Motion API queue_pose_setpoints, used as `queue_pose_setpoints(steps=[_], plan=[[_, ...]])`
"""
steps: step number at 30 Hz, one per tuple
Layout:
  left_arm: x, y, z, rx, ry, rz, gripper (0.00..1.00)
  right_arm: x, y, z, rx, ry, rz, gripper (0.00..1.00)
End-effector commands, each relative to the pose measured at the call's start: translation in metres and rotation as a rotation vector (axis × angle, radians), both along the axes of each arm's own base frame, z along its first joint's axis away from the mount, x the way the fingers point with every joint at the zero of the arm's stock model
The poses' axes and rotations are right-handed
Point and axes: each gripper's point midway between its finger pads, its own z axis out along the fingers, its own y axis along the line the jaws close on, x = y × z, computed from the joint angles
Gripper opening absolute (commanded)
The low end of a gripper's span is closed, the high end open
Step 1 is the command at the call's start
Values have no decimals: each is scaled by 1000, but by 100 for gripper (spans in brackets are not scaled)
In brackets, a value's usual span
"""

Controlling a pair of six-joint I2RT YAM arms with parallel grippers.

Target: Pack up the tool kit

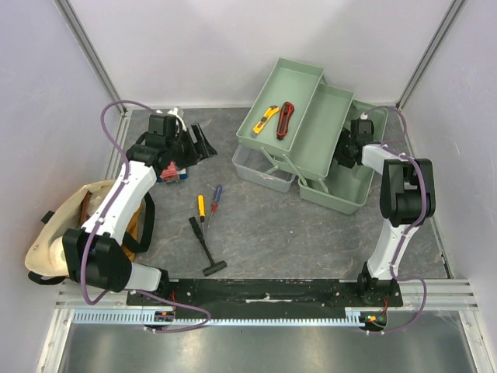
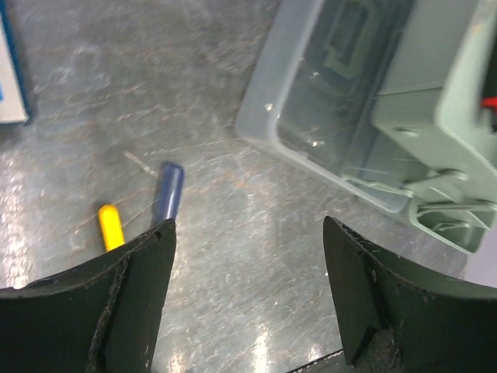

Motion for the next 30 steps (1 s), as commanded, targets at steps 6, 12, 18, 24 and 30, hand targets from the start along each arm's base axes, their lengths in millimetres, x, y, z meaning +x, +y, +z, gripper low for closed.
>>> queue_pose_setpoints(steps=[6, 12, 18, 24, 30], plan=[[-26, 42, -73, 129, 240, 210, 80, -4, -14, 47, -50, -93, -110, 57], [-63, 45, -125, 149, 430, 223, 70, -26, -45, 86, -160, -128, -251, 49], [-109, 56, -154, 208, 582, 219, 66, -40, -73, 132, -295, -164, -334, 47], [-146, 63, -172, 288, 686, 186, 63, -52, -82, 172, -314, -241, -379, 51], [-160, 57, -195, 273, 739, 150, 46, -55, -77, 188, -286, -283, -371, 52]])
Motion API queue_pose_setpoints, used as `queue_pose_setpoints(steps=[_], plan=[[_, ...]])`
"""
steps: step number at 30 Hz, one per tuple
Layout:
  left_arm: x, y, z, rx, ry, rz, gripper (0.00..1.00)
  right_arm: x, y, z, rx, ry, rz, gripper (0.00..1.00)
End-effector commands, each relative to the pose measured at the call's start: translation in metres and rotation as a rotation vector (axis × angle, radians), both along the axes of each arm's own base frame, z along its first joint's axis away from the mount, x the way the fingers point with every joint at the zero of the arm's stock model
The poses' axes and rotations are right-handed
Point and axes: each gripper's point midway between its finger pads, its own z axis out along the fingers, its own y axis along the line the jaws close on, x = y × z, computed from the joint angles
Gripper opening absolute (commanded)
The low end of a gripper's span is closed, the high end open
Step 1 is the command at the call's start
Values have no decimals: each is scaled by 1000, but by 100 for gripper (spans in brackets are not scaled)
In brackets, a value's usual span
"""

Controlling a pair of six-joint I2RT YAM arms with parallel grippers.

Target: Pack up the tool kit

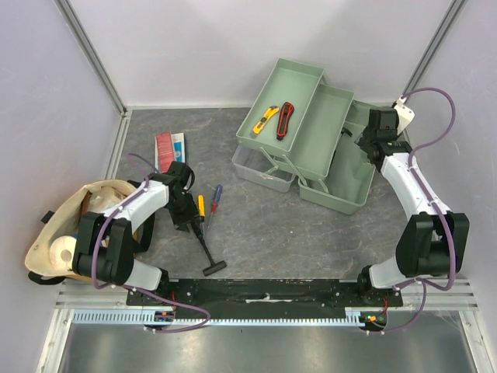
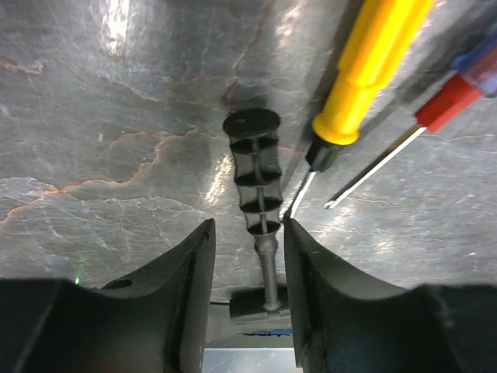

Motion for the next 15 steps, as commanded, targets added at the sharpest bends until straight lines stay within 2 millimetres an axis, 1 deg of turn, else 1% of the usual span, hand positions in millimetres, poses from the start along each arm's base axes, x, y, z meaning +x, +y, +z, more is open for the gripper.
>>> queue_pose_setpoints(steps=[1, 4, 6, 9, 15], plan=[[-11, -1, -14, -4, 31, -7, 46, -1, -3, 34, -11, -74, -18, 52], [-11, 1, -28, 7, 35, -3, 46, -3, -1, 36, -1, -84, -12, 52], [-7, -2, -35, -6, 32, -1, 47, -3, 0, 37, 2, -86, -6, 52], [-1, -3, -37, -6, 10, 6, 49, -5, 0, 38, 0, -87, -1, 52], [3, -3, -38, -8, -8, 5, 53, -9, 0, 41, -3, -95, 2, 54]])
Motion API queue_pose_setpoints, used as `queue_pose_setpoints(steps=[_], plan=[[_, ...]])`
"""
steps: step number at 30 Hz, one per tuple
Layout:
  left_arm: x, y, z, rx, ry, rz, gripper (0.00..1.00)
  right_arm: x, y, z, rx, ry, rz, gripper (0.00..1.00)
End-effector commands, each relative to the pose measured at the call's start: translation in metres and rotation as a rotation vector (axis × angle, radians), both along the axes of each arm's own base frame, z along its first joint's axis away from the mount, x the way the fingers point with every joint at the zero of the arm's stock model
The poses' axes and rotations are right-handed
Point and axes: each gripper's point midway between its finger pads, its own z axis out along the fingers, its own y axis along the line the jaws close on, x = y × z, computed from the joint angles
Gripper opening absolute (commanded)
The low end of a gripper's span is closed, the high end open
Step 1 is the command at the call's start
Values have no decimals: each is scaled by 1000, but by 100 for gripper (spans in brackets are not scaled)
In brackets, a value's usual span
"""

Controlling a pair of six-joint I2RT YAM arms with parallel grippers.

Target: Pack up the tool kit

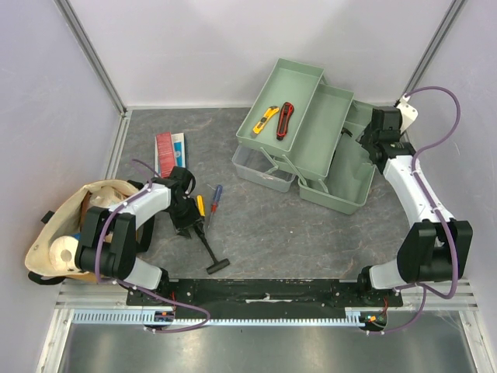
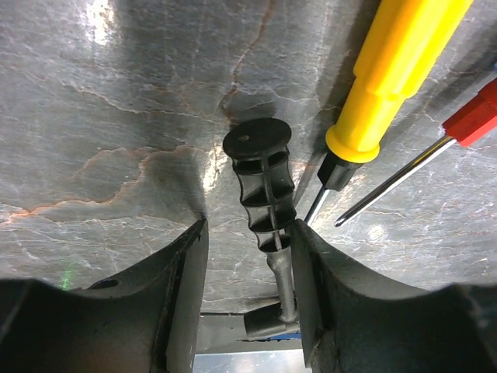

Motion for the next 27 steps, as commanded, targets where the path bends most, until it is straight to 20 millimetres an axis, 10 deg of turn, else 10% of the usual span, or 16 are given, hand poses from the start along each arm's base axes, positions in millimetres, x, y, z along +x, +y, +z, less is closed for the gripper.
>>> queue_pose_setpoints(steps=[1, 15, 21, 27], plan=[[18, 1, -14, 22, -64, 10, 54, -5, -1, 21, -8, -46, -1, 54], [28, -2, -24, 28, -33, 20, 56, -8, 5, 29, 11, -67, 27, 55], [25, -2, -27, 30, -15, 9, 4, -8, 9, 39, 19, -91, 50, 55], [44, -6, 4, 5, -102, -7, 2, -8, 19, 68, 33, -140, 117, 61]])
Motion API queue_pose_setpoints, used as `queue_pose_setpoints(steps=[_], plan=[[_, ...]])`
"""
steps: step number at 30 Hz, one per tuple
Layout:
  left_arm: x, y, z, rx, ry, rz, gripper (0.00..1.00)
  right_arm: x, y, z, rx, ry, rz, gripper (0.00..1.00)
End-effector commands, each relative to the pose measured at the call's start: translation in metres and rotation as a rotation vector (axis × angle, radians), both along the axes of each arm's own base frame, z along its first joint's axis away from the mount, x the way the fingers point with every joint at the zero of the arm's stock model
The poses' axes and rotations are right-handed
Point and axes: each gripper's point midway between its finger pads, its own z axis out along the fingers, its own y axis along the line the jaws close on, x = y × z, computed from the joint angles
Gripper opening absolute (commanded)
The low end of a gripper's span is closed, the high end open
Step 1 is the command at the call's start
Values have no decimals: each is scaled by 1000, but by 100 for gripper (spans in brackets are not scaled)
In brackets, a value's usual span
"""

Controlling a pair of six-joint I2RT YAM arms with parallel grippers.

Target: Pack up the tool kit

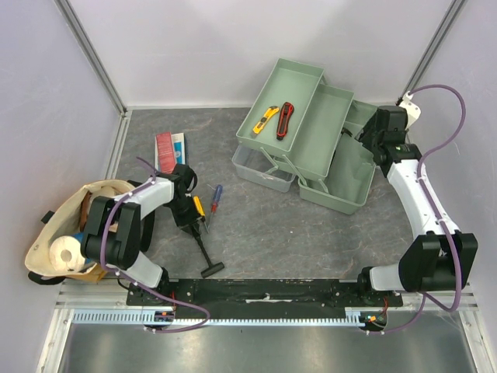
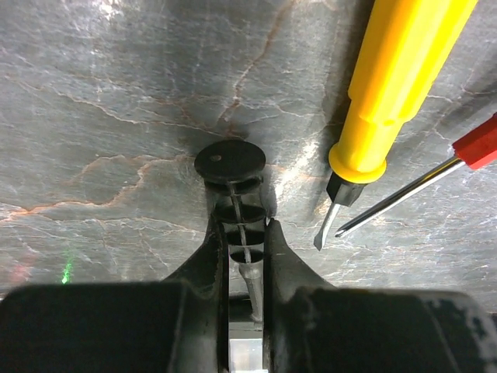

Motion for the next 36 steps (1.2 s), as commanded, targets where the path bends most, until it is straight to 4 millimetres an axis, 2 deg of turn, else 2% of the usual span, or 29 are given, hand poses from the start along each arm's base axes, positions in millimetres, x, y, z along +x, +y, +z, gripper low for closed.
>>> queue_pose_setpoints(steps=[1, 5, 9, 13, 15, 17, 21, 24, 27, 29, 35, 36], plan=[[47, -7, 15, -11, -195, -18, 2, 0, 12, 52, 4, -106, 82, 63], [78, -15, 71, -63, -383, -17, 2, 2, 35, 78, 27, -163, 227, 69], [103, -28, 141, -140, -595, -40, 2, -1, 81, 112, 83, -280, 493, 75], [117, -47, 216, -264, -815, -110, 2, -20, 141, 153, 102, -432, 814, 84], [117, -59, 253, -345, -911, -153, 2, -38, 176, 168, 88, -490, 980, 88], [112, -76, 292, -458, -1010, -233, 2, -60, 213, 175, 81, -518, 1152, 91], [95, -105, 368, -654, -1201, -375, 2, -100, 283, 177, 142, -537, 1420, 94], [82, -119, 413, -777, -1303, -447, 2, -124, 319, 182, 217, -574, 1533, 96], [71, -128, 441, -877, -1338, -495, 2, -148, 346, 196, 320, -639, 1617, 96], [63, -135, 451, -944, -1332, -539, 2, -156, 359, 196, 371, -640, 1643, 96], [43, -145, 463, -1048, -1334, -616, 2, -170, 387, 176, 416, -590, 1682, 90], [41, -146, 464, -1058, -1332, -622, 2, -169, 390, 174, 423, -579, 1674, 85]])
